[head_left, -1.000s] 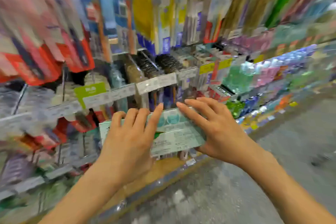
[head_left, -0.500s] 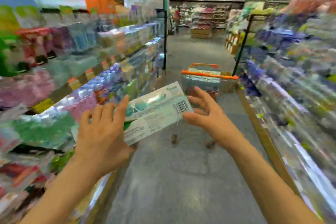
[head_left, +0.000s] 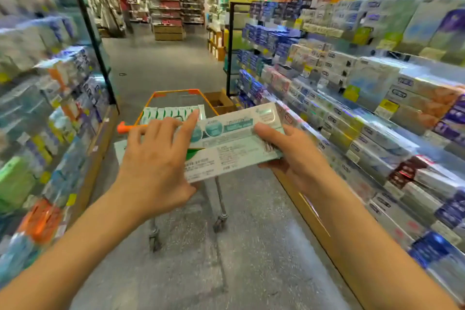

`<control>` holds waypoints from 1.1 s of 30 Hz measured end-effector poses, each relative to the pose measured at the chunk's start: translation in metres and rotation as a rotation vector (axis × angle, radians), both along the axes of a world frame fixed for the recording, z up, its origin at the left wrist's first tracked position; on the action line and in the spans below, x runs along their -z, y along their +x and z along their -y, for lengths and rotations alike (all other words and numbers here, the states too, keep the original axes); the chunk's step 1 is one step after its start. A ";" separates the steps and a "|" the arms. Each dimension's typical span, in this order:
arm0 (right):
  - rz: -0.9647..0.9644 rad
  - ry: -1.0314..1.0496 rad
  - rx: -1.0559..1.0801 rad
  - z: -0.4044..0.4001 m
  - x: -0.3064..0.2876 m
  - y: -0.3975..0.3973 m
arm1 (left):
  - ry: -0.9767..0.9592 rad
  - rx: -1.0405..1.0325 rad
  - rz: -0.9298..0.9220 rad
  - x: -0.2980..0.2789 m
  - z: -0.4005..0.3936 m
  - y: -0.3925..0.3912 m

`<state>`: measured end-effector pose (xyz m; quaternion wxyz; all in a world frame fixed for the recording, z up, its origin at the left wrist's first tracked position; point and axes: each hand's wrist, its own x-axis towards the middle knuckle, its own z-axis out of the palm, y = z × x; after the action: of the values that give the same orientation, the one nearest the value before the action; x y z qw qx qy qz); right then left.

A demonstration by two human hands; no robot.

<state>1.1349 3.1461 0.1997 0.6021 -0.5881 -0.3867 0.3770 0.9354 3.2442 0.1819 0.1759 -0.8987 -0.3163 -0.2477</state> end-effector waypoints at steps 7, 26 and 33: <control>-0.058 0.024 0.125 -0.118 0.001 0.173 | -0.007 0.159 -0.062 -0.006 -0.154 0.186; -0.162 -0.149 -0.324 -0.586 0.037 0.513 | -0.129 -0.243 -0.052 0.033 -0.524 0.491; -0.174 -0.177 -0.423 -0.732 0.040 0.577 | -0.226 -0.303 -0.058 0.034 -0.646 0.542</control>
<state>1.7118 3.8779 0.1596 0.4869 -0.5099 -0.4131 0.5764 1.4778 3.8901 0.1479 0.1184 -0.8617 -0.4683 -0.1552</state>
